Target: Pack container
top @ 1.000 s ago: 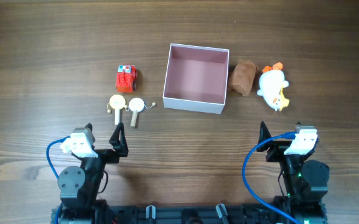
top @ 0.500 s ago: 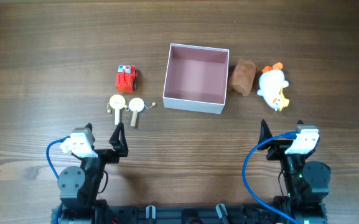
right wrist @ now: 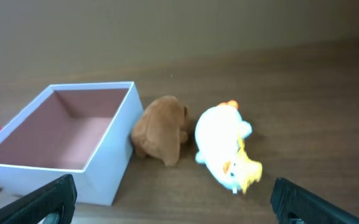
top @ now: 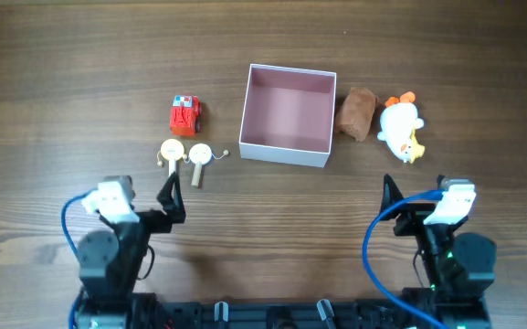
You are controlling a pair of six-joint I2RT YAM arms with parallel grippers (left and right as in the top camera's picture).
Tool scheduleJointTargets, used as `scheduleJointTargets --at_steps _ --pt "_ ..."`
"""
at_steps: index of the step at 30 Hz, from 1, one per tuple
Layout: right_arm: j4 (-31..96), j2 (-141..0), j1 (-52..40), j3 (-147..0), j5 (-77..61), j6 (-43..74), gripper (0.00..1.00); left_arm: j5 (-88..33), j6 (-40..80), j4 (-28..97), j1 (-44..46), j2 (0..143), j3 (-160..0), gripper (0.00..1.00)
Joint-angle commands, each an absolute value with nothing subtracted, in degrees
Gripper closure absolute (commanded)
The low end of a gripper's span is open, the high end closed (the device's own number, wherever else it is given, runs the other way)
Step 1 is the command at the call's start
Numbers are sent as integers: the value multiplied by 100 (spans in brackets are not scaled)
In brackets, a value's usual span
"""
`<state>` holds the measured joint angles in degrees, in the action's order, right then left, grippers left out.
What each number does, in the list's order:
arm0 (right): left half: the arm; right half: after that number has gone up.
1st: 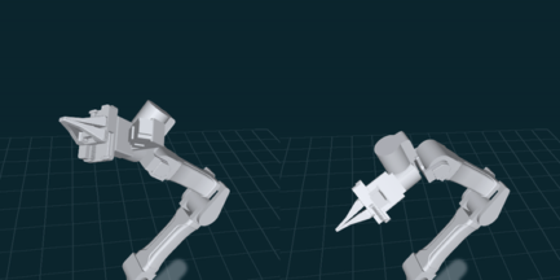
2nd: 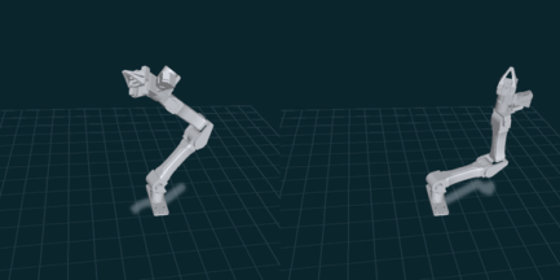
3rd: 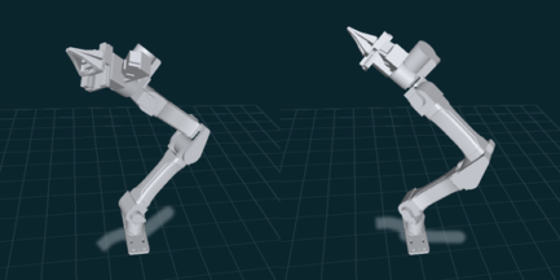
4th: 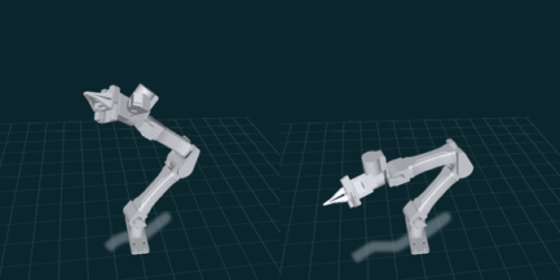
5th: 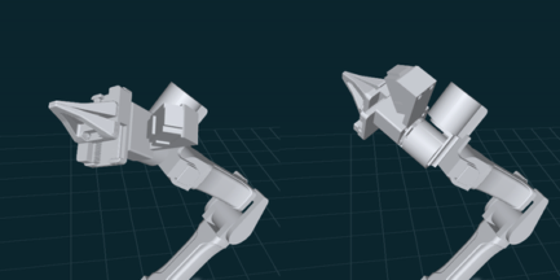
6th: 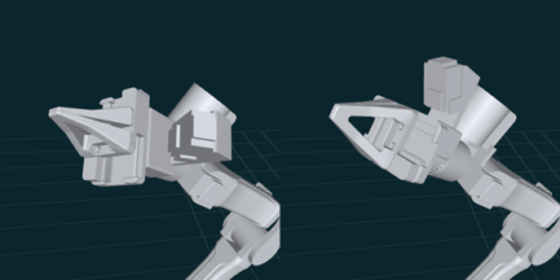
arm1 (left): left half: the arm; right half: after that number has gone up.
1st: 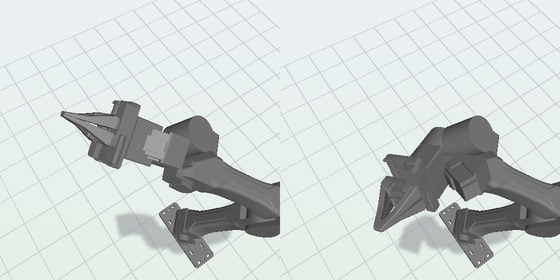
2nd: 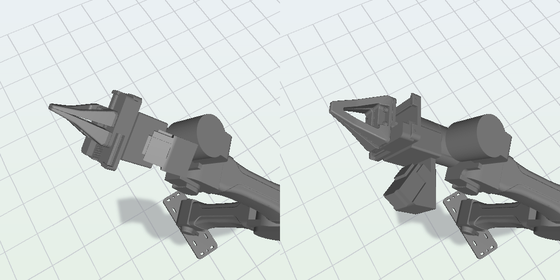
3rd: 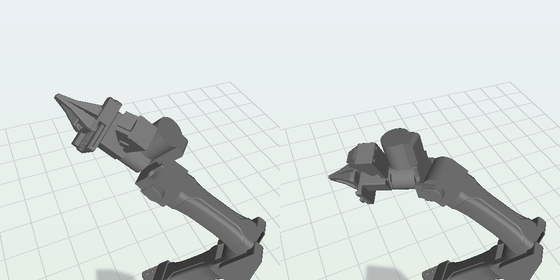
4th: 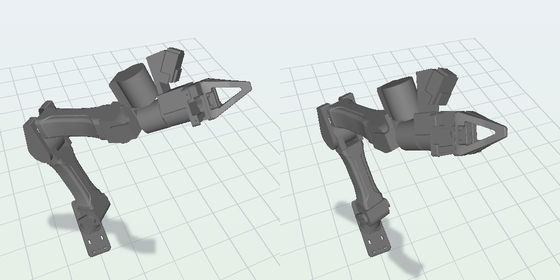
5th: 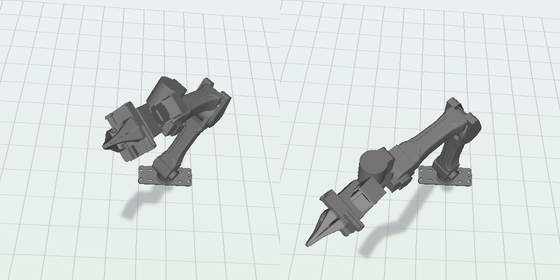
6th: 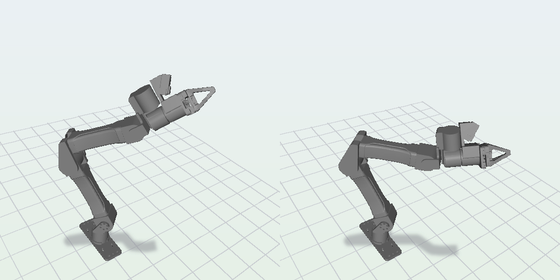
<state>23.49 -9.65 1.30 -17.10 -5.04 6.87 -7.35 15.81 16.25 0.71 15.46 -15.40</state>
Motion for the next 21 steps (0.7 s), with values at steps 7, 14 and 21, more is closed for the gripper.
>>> scheduleJointTargets --at_steps 7,14,21 --pt "3918 -4364 154 -4759 -604 746 0 -655 1559 2869 78 4779 -4593 0" --pt "5374 -7046 154 -7450 -607 746 0 -443 1525 4261 10 6595 -6521 0" --pt "5640 -8560 154 -8803 -1273 742 0 -443 1527 4626 -399 7439 -6945 0"
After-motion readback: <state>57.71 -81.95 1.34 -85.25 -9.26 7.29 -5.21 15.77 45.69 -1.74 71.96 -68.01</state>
